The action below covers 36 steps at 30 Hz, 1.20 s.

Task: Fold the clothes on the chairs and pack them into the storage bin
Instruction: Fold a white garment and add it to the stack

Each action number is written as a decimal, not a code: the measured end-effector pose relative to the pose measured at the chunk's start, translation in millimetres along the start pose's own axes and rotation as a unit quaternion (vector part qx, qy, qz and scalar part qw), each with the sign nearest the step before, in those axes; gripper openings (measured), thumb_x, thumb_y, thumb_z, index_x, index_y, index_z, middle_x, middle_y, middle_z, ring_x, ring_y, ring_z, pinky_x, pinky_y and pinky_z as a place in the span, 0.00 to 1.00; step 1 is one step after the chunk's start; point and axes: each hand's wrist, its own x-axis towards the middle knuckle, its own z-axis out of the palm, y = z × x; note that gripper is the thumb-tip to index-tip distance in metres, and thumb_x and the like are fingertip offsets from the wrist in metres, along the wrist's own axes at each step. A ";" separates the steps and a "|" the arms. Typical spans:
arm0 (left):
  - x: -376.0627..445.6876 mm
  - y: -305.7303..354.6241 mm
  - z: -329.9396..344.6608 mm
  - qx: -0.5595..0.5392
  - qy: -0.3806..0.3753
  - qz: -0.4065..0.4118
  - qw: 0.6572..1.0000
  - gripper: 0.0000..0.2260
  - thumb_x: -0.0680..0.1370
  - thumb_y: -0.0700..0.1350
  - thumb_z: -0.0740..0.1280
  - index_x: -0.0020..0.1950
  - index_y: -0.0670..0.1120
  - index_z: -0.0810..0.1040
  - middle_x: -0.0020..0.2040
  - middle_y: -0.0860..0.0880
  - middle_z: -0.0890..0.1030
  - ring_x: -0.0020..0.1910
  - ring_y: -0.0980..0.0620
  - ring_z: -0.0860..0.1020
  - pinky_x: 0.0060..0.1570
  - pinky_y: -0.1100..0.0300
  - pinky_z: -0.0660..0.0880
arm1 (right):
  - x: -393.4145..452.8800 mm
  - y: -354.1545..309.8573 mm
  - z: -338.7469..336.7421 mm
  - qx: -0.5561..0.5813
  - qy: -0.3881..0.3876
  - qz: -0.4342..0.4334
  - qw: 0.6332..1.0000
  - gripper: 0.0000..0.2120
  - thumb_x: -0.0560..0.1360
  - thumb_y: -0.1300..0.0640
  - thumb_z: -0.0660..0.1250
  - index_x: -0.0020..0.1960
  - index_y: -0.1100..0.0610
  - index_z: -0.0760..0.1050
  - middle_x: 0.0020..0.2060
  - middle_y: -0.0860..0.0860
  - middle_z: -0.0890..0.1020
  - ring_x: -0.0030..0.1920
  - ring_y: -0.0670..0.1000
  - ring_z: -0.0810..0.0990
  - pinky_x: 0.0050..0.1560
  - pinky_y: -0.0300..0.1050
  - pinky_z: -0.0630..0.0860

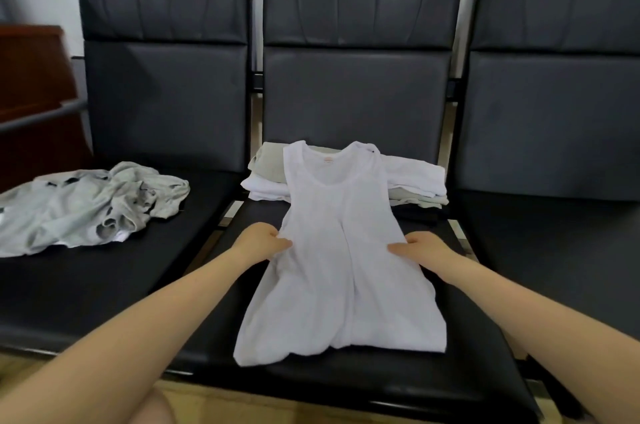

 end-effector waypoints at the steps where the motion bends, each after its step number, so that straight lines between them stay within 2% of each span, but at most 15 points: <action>1: -3.9 -0.7 3.4 0.008 0.005 0.002 1.000 0.22 0.74 0.46 0.69 0.28 0.47 0.57 0.27 0.51 0.61 0.27 0.54 0.61 0.29 0.60 0.55 | -1.7 0.0 2.8 0.006 -0.013 -0.003 1.000 0.09 0.73 0.57 0.72 0.41 0.62 0.76 0.40 0.55 0.80 0.40 0.52 0.78 0.40 0.41 0.72; 4: -9.9 -2.2 9.3 -0.104 0.037 0.010 0.994 0.15 0.76 0.45 0.65 0.31 0.46 0.66 0.33 0.49 0.71 0.35 0.52 0.70 0.36 0.59 0.64 | -8.9 -8.5 11.1 0.091 -0.017 -0.016 0.996 0.07 0.73 0.61 0.71 0.48 0.64 0.78 0.45 0.56 0.81 0.44 0.53 0.80 0.44 0.43 0.75; 6: -8.5 0.3 0.6 -0.276 0.091 -0.018 0.957 0.09 0.77 0.46 0.63 0.38 0.47 0.75 0.42 0.46 0.78 0.44 0.48 0.75 0.47 0.56 0.71 | -13.8 -16.8 10.7 0.191 -0.002 -0.020 0.981 0.01 0.75 0.63 0.68 0.47 0.60 0.78 0.44 0.54 0.81 0.42 0.51 0.79 0.42 0.42 0.75; 8: -5.0 0.0 -15.9 -0.375 0.152 -0.059 0.912 0.08 0.78 0.50 0.61 0.41 0.50 0.75 0.45 0.47 0.79 0.46 0.48 0.75 0.53 0.53 0.72 | -13.0 -25.1 3.7 0.293 0.040 -0.017 0.955 0.05 0.77 0.64 0.65 0.44 0.57 0.76 0.41 0.53 0.80 0.40 0.51 0.78 0.40 0.42 0.74; 11: 0.9 -10.3 -32.2 -0.412 0.184 -0.108 0.886 0.11 0.80 0.50 0.59 0.37 0.52 0.69 0.39 0.52 0.71 0.37 0.54 0.71 0.52 0.55 0.69 | -5.3 -30.5 -9.0 0.395 0.113 -0.001 0.912 0.03 0.77 0.60 0.65 0.50 0.57 0.76 0.45 0.52 0.79 0.46 0.52 0.78 0.52 0.46 0.74; 14: 4.7 -30.0 -31.0 -0.322 0.154 -0.112 0.927 0.12 0.80 0.45 0.60 0.36 0.46 0.70 0.38 0.49 0.71 0.37 0.51 0.70 0.45 0.57 0.68 | 4.2 -25.4 -12.1 0.418 0.122 0.020 0.900 0.15 0.76 0.57 0.67 0.62 0.58 0.75 0.55 0.54 0.79 0.57 0.55 0.77 0.63 0.51 0.72; 17: 0.5 -36.9 -26.9 -0.215 0.159 -0.076 0.961 0.06 0.79 0.45 0.61 0.46 0.44 0.73 0.43 0.47 0.74 0.44 0.48 0.72 0.41 0.57 0.68 | 10.0 -18.5 -5.5 0.345 0.075 0.014 0.936 0.11 0.76 0.58 0.69 0.57 0.59 0.77 0.58 0.57 0.80 0.57 0.57 0.78 0.63 0.51 0.73; 20: -9.5 -41.1 -21.4 -0.123 0.173 -0.090 0.973 0.21 0.77 0.52 0.65 0.66 0.43 0.70 0.61 0.42 0.74 0.60 0.42 0.73 0.57 0.51 0.71 | 7.5 -9.8 2.5 0.148 0.044 0.015 0.988 0.17 0.74 0.52 0.71 0.56 0.63 0.78 0.55 0.57 0.82 0.49 0.55 0.81 0.48 0.46 0.77; 21: -14.5 -41.9 -21.3 -0.106 0.173 -0.103 0.974 0.25 0.77 0.54 0.65 0.68 0.41 0.68 0.62 0.41 0.74 0.61 0.41 0.73 0.58 0.50 0.71 | 4.6 -7.8 3.0 0.110 0.042 0.029 0.993 0.20 0.73 0.50 0.72 0.58 0.63 0.77 0.54 0.57 0.82 0.47 0.54 0.81 0.41 0.44 0.76; 23: -26.3 -44.6 -23.3 -0.102 0.158 -0.119 0.975 0.29 0.75 0.56 0.67 0.65 0.35 0.70 0.51 0.42 0.78 0.50 0.43 0.77 0.54 0.50 0.74 | -3.0 -2.6 1.3 0.081 0.036 0.072 0.993 0.27 0.69 0.47 0.75 0.61 0.63 0.75 0.54 0.56 0.81 0.49 0.55 0.80 0.37 0.43 0.75; 25: -41.8 -47.6 -26.6 -0.083 0.112 -0.120 0.983 0.28 0.75 0.57 0.67 0.57 0.31 0.75 0.39 0.44 0.77 0.38 0.47 0.76 0.47 0.52 0.77 | -15.1 0.9 -2.0 0.039 0.014 0.087 0.995 0.25 0.68 0.46 0.76 0.58 0.61 0.76 0.52 0.55 0.81 0.49 0.54 0.80 0.40 0.44 0.75; 27: -59.6 -46.7 -29.3 -0.042 0.056 -0.121 0.990 0.25 0.75 0.58 0.67 0.50 0.34 0.79 0.40 0.43 0.79 0.36 0.48 0.76 0.40 0.56 0.76 | -29.5 2.7 -3.6 -0.023 -0.022 0.092 0.995 0.21 0.68 0.46 0.76 0.52 0.60 0.78 0.44 0.53 0.82 0.41 0.51 0.78 0.36 0.42 0.72; 31: -91.2 -41.4 -27.7 0.023 -0.031 -0.120 0.992 0.23 0.75 0.60 0.65 0.46 0.39 0.80 0.38 0.48 0.79 0.33 0.51 0.73 0.30 0.62 0.69 | -55.8 4.2 -5.6 -0.115 -0.085 0.083 0.986 0.14 0.70 0.49 0.74 0.43 0.58 0.76 0.30 0.51 0.74 0.29 0.48 0.68 0.27 0.37 0.63; 33: -102.7 -38.8 -24.3 0.071 -0.055 -0.107 0.990 0.19 0.75 0.60 0.66 0.39 0.43 0.79 0.34 0.49 0.77 0.32 0.52 0.71 0.30 0.62 0.67 | -66.7 4.7 -5.2 -0.159 -0.109 0.067 0.979 0.12 0.71 0.50 0.73 0.41 0.58 0.73 0.29 0.51 0.71 0.28 0.47 0.66 0.26 0.37 0.62; 36: -112.9 -41.7 -16.4 0.136 -0.055 -0.037 0.988 0.18 0.75 0.52 0.66 0.29 0.47 0.66 0.31 0.50 0.68 0.32 0.51 0.66 0.33 0.60 0.62 | -79.4 7.6 -3.3 -0.178 -0.126 -0.003 0.976 0.11 0.75 0.54 0.68 0.39 0.57 0.69 0.33 0.52 0.73 0.32 0.47 0.70 0.31 0.36 0.67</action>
